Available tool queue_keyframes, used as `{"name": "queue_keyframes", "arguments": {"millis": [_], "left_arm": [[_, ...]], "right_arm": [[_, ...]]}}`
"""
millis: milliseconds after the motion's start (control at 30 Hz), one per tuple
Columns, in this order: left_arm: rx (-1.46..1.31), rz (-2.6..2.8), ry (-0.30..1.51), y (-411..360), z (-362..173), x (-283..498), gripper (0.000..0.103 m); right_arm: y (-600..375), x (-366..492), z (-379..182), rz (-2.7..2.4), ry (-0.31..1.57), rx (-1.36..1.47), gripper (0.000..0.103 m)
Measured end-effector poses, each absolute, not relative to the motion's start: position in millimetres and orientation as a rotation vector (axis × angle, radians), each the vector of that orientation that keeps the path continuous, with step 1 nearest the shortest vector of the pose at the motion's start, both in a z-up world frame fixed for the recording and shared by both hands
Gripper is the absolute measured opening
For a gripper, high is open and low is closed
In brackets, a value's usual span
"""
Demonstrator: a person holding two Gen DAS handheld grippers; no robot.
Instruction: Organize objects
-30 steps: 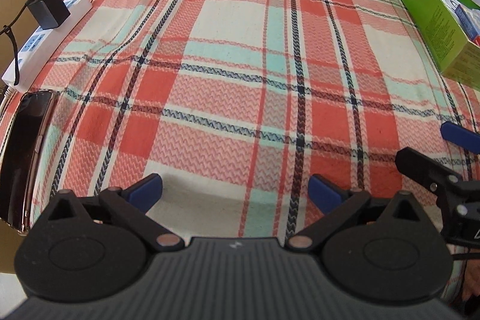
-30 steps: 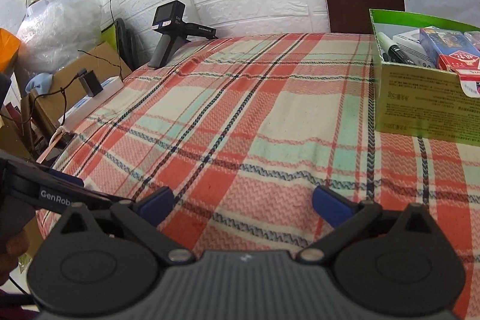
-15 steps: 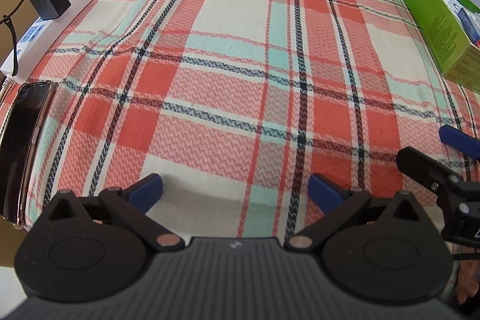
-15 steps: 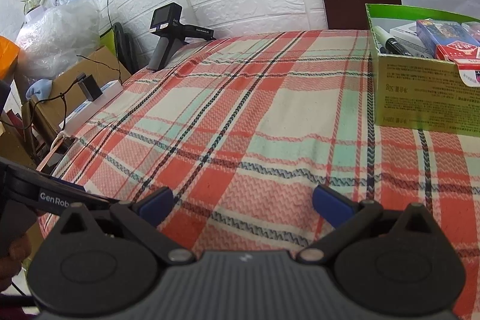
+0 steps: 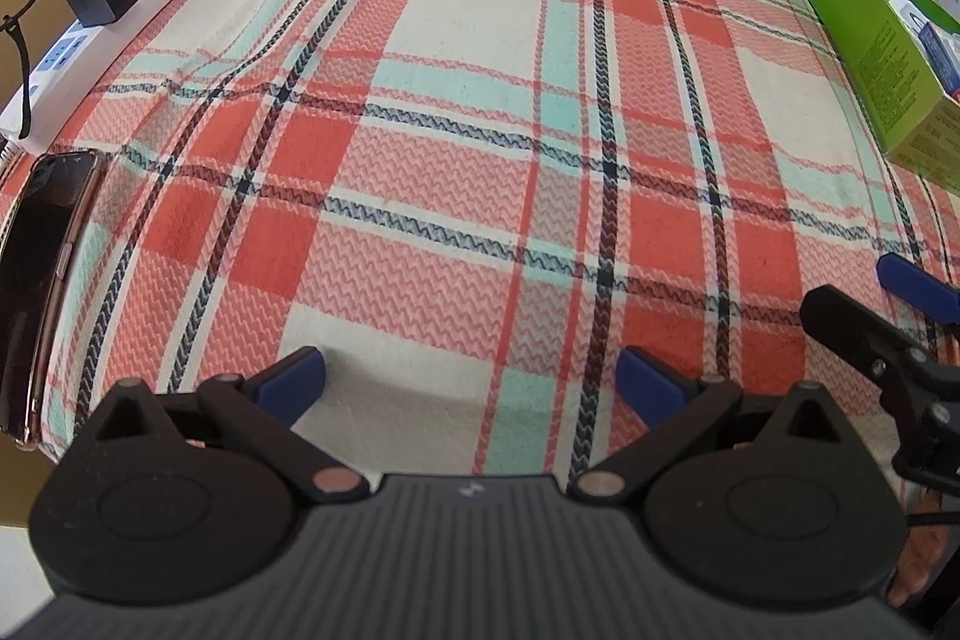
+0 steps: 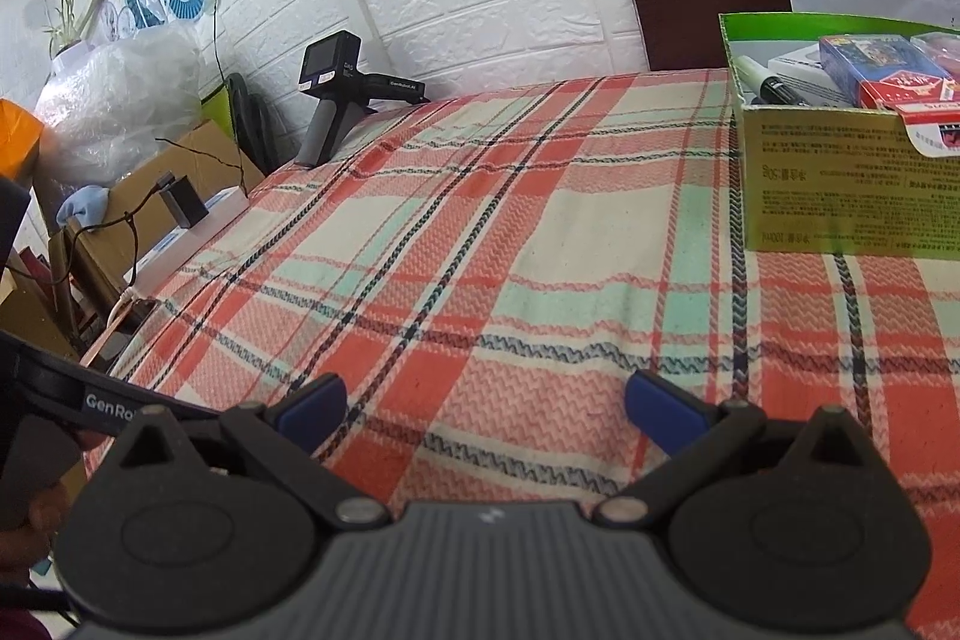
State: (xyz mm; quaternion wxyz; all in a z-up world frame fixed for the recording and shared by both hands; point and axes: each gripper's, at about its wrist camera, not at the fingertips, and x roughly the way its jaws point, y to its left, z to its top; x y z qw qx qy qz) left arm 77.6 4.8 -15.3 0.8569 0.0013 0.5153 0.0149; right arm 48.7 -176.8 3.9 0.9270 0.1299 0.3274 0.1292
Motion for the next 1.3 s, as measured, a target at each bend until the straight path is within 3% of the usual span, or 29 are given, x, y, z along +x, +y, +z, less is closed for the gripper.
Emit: {"name": "queue_keyframes", "arguments": {"millis": [300,800,1300], "left_arm": [[-0.086,0.050,1.056,14,-16,78,0.103],[0.088,-0.023,0.941,-35,32,88,0.103],[0.161,-0.104,0.871,-77,55,83,0.103]], "right_arm": [[-177,51,6,0.269,0.694,0.268,0.103],[-213,22,47,0.125,0.616,0.315,0.103],[-236,10,50,0.073,0.583,0.376,0.103]]}}
